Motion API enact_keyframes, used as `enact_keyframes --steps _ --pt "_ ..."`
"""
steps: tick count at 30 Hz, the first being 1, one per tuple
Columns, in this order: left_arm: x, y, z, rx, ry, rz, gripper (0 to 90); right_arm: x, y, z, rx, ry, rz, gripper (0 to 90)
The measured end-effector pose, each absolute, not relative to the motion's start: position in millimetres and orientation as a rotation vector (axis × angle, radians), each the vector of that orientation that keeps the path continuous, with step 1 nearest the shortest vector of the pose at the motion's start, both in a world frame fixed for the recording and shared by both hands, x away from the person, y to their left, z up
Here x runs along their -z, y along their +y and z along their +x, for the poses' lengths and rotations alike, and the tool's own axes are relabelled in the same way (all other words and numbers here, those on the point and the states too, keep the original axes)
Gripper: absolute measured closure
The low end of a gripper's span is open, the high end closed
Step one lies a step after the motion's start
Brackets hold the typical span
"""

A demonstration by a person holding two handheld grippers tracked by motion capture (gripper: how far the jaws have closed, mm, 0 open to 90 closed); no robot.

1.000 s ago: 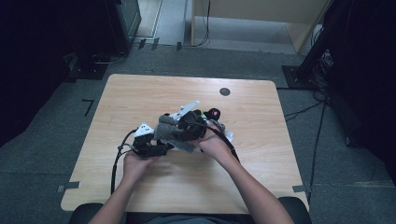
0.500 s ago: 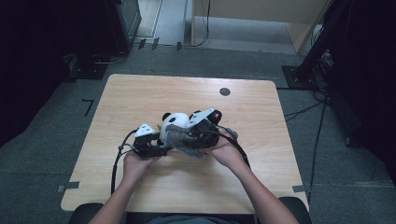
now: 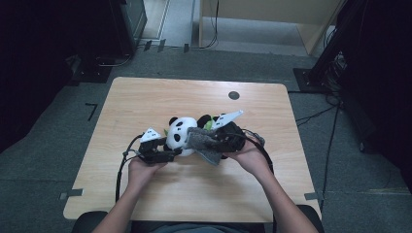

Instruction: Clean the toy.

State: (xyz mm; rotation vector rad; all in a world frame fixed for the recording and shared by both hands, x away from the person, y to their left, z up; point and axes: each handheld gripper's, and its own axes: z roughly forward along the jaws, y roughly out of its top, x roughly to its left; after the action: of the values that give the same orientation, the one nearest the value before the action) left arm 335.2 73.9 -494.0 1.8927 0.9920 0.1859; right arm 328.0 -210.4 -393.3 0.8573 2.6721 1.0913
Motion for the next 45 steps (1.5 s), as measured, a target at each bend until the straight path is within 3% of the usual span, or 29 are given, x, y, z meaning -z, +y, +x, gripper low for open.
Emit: enact_keyframes --steps 29,38,45 --pt "485.1 70.2 338.0 -0.203 0.975 1.929 22.0 361.9 -289.6 314.6 -1.266 2.434 1.044 75.1" --pt "486.8 70.6 340.0 -0.208 0.961 1.949 22.9 396.4 -274.0 307.4 -1.186 2.507 1.045 74.1" --pt "487.0 70.8 340.3 -0.209 0.954 1.956 24.7 417.8 -284.6 312.7 -1.25 2.463 1.063 73.4"
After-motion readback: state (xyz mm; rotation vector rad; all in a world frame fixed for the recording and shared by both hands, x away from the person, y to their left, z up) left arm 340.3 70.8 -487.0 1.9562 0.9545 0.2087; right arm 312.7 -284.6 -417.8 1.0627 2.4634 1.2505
